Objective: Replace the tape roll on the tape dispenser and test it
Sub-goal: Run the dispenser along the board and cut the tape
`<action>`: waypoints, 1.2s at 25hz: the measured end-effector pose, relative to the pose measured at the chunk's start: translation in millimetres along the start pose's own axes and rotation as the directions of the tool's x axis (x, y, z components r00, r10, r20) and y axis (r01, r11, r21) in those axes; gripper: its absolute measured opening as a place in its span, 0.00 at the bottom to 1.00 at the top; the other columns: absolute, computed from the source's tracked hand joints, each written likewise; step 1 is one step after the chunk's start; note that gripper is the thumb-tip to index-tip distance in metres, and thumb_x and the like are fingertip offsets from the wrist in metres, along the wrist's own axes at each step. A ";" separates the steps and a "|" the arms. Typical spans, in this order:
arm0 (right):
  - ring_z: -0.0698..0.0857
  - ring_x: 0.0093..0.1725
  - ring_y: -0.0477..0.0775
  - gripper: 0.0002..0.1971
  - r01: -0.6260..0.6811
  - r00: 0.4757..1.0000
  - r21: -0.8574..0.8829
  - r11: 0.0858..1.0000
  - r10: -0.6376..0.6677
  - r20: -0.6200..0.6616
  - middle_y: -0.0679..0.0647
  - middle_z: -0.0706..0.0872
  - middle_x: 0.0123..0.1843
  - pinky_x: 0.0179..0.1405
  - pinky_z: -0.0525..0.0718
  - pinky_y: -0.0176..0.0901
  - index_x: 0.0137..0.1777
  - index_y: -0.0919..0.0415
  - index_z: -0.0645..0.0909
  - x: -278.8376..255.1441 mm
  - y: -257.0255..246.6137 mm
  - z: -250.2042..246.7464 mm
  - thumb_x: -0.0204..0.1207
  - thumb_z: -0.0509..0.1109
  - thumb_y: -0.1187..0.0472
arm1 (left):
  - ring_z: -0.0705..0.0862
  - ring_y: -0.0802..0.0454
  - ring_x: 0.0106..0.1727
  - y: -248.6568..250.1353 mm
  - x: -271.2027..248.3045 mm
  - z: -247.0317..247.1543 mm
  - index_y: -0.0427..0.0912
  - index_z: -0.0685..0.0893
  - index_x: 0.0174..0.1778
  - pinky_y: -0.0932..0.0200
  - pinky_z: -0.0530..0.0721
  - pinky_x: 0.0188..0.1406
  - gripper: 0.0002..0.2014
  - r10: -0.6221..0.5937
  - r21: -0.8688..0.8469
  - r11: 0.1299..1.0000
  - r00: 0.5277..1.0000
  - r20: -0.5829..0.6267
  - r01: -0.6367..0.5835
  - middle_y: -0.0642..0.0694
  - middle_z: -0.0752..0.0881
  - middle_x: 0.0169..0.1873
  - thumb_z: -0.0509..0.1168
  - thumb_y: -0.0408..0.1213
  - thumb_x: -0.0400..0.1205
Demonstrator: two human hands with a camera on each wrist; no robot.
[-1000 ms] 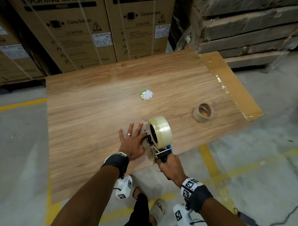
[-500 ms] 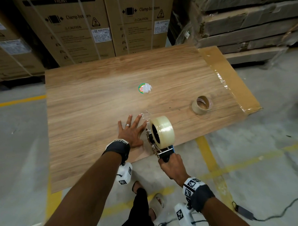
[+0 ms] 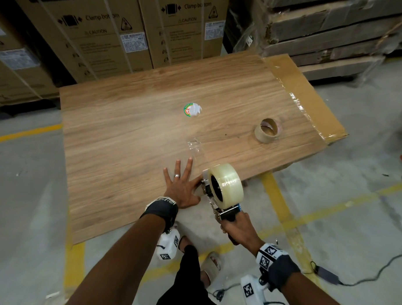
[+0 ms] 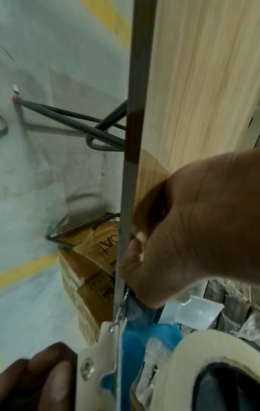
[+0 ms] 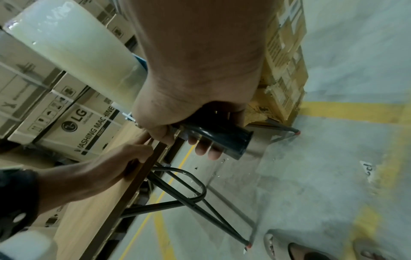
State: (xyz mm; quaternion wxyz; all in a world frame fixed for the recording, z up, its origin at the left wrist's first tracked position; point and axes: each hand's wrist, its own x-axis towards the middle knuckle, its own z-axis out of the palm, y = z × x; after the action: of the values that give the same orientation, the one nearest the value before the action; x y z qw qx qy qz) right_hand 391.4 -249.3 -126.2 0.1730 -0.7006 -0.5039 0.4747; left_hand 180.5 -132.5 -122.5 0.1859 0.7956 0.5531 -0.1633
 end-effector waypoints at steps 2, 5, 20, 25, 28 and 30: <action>0.92 0.34 0.59 0.12 -0.011 1.000 0.073 0.997 0.010 0.009 0.60 0.92 0.34 0.41 0.92 0.57 0.40 0.64 0.87 -0.8 -2.4 -1.9 0.70 0.74 0.53 | 0.24 0.29 0.84 2.4 -8.7 5.0 0.71 0.47 0.85 0.14 0.28 0.71 0.51 0.012 0.027 1.000 1.000 -0.004 -0.012 0.47 0.23 0.85 0.66 0.71 0.68; 0.89 0.31 0.60 0.09 -0.002 1.000 0.113 0.994 0.004 -0.014 0.59 0.90 0.30 0.36 0.89 0.55 0.37 0.67 0.84 -5.6 -9.6 0.8 0.72 0.72 0.60 | 0.24 0.32 0.84 2.6 -11.1 5.6 0.70 0.52 0.85 0.15 0.31 0.74 0.47 0.011 -0.019 1.000 1.000 -0.010 -0.011 0.48 0.25 0.86 0.67 0.68 0.72; 0.74 0.26 0.54 0.12 -0.076 0.992 0.165 0.983 0.092 -0.089 0.48 0.78 0.21 0.31 0.74 0.49 0.30 0.53 0.75 -32.3 -4.5 4.1 0.65 0.71 0.48 | 0.28 0.34 0.87 0.3 -14.1 5.0 0.72 0.43 0.86 0.18 0.36 0.78 0.50 -0.001 -0.111 0.994 0.999 -0.041 -0.004 0.51 0.29 0.87 0.71 0.60 0.76; 0.73 0.25 0.54 0.10 -0.114 0.990 0.148 0.982 0.125 -0.066 0.47 0.77 0.21 0.31 0.73 0.48 0.24 0.45 0.76 -37.1 -17.5 -4.7 0.64 0.68 0.47 | 0.27 0.34 0.86 0.0 -15.6 4.0 0.72 0.41 0.85 0.18 0.35 0.78 0.49 0.000 -0.106 0.994 1.000 -0.025 -0.003 0.50 0.28 0.87 0.69 0.61 0.77; 0.74 0.26 0.56 0.09 -0.140 0.988 0.134 0.981 0.148 -0.050 0.49 0.77 0.22 0.30 0.74 0.50 0.24 0.46 0.76 -43.2 -18.1 -7.4 0.63 0.68 0.47 | 0.26 0.34 0.86 -0.7 -13.1 5.0 0.74 0.36 0.83 0.18 0.34 0.77 0.50 0.001 -0.108 0.994 1.000 -0.029 -0.004 0.51 0.27 0.87 0.69 0.62 0.77; 0.74 0.26 0.56 0.09 -0.147 0.987 0.118 0.982 0.153 -0.050 0.50 0.77 0.23 0.30 0.75 0.50 0.25 0.47 0.76 -45.8 -19.3 -8.9 0.62 0.67 0.47 | 0.26 0.34 0.86 -0.6 -11.9 7.5 0.75 0.35 0.82 0.18 0.34 0.77 0.50 0.001 -0.112 0.994 0.999 -0.035 -0.005 0.51 0.27 0.86 0.69 0.62 0.77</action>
State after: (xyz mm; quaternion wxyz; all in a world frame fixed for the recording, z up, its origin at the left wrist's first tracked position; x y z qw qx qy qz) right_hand 386.4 -278.7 -85.5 0.1912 -0.7394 -0.4165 0.4933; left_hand 175.6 -145.6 -123.6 0.2209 0.7875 0.5632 -0.1177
